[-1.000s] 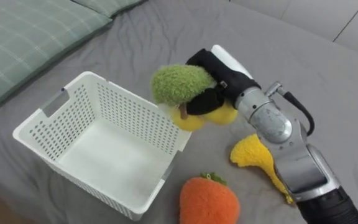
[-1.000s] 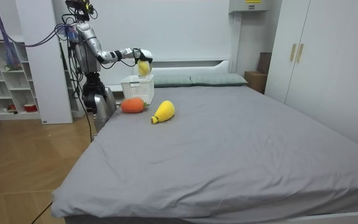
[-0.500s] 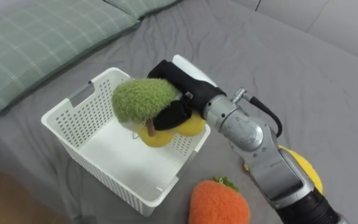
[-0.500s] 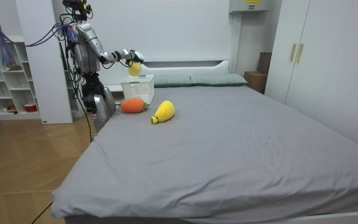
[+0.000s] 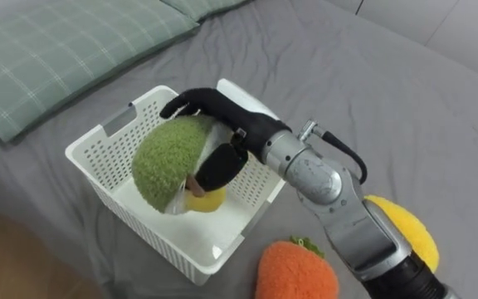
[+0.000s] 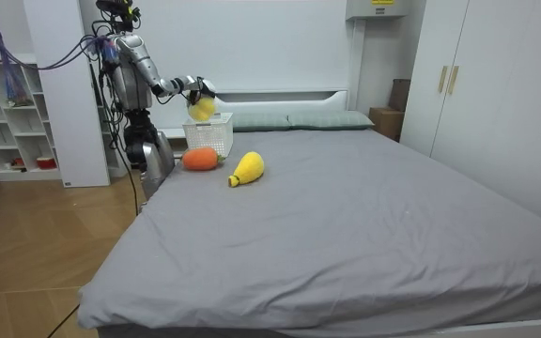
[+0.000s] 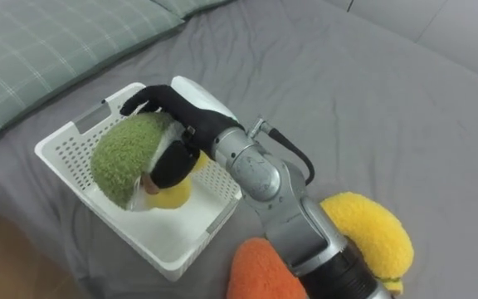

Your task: Collect toys from the bed

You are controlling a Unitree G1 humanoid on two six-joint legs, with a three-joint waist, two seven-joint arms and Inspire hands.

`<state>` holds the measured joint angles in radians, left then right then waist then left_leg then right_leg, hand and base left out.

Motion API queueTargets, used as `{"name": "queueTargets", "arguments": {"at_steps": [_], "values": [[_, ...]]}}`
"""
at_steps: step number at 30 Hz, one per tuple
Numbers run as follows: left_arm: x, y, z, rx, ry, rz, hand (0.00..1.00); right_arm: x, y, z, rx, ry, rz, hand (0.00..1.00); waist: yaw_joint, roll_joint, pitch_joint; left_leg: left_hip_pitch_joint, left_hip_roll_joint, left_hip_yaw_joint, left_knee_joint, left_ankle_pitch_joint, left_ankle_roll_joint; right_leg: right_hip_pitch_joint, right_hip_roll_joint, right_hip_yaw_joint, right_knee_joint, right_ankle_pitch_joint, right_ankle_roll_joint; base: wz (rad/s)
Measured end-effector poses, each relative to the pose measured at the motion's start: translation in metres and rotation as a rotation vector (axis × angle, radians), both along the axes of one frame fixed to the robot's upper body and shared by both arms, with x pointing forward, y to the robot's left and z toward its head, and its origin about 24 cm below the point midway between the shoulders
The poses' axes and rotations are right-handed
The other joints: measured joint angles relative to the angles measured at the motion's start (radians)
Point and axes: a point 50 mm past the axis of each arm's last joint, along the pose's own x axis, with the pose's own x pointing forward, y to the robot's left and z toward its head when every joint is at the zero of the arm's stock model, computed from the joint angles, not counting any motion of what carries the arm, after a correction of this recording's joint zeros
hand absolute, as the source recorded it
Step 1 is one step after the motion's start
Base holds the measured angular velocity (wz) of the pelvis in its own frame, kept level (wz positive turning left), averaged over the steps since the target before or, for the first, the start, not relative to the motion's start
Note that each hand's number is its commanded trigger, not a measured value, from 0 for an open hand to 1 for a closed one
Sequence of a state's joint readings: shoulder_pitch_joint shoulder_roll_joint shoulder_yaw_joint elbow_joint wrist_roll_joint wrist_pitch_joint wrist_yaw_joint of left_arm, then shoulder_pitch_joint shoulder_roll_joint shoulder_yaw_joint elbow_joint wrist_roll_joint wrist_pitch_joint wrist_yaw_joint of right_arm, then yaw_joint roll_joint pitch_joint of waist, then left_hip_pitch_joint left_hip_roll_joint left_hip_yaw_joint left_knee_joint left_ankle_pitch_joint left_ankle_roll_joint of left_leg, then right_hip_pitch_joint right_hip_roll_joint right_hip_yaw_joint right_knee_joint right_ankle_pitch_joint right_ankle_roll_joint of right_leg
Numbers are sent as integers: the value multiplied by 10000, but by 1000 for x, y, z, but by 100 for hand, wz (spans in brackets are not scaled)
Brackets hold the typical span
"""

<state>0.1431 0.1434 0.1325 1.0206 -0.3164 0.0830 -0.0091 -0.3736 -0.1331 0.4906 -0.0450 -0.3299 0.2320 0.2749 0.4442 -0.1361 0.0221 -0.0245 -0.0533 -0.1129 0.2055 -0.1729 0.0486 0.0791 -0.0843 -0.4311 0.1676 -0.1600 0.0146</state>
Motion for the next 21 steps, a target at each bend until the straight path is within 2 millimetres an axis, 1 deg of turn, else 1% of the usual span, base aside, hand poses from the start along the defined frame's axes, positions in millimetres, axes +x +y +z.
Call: {"name": "queueTargets", "arguments": {"at_steps": [9,14,18,21], "values": [[0,1,0,41,19,-30,0,1,-5,-1,-221,-47,-87,0,-52,15,10,-97,-8,-21,-7,10,-2,-104,2,7,-3,0,0,0],[-1,1,0,27,26,10,0,1,-5,-1,-191,-51,-93,0,-163,30,18,-88,-13,-23,-7,28,0,-94,-3,-1,1,0,0,0],[-5,2,-1,24,180,64,0,1,-5,-1,-126,-21,-71,0,-297,35,16,-82,-18,-27,-7,35,-3,-93,-9,-2,12,0,0,0],[-7,2,-1,36,280,20,0,1,-6,-1,-21,43,-57,0,-320,39,15,-79,-15,-18,-13,35,-3,-103,-2,39,11,0,0,0]]}}
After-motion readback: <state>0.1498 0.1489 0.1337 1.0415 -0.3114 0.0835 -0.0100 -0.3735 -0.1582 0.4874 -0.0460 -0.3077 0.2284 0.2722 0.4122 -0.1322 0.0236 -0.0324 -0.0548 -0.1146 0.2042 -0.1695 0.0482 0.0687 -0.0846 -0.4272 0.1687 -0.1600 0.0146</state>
